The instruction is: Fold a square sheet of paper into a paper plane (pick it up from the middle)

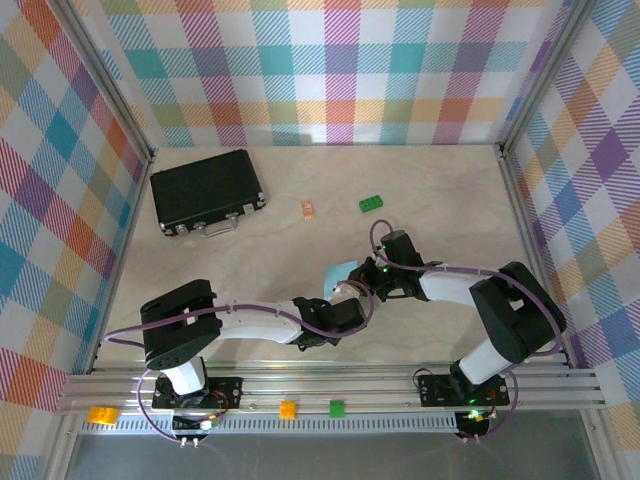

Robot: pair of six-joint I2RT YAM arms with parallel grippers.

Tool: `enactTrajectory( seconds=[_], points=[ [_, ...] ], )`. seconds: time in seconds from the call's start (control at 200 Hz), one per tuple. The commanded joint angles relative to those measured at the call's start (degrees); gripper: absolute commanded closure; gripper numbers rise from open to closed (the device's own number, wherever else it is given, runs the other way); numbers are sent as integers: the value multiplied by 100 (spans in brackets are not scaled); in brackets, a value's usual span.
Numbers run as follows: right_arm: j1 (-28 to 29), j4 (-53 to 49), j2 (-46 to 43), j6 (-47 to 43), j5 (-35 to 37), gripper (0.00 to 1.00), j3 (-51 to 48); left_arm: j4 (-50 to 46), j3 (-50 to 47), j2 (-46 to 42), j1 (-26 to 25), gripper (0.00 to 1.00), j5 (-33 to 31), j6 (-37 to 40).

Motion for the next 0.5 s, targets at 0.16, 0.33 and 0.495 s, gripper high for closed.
enactTrajectory(
  seconds=[0.16,0.33,0.495],
  points=[
    [4,-81,-1,29,-88,100,115,120,-205,-222,-52,81,-67,-82],
    [3,-87,-48,42,-80,98,90,333,-203,-239,-56,82,-14,-83],
    [4,-132,-73,15,-71,98,81,449,-197,-326,-56,75,53,-46]
  ],
)
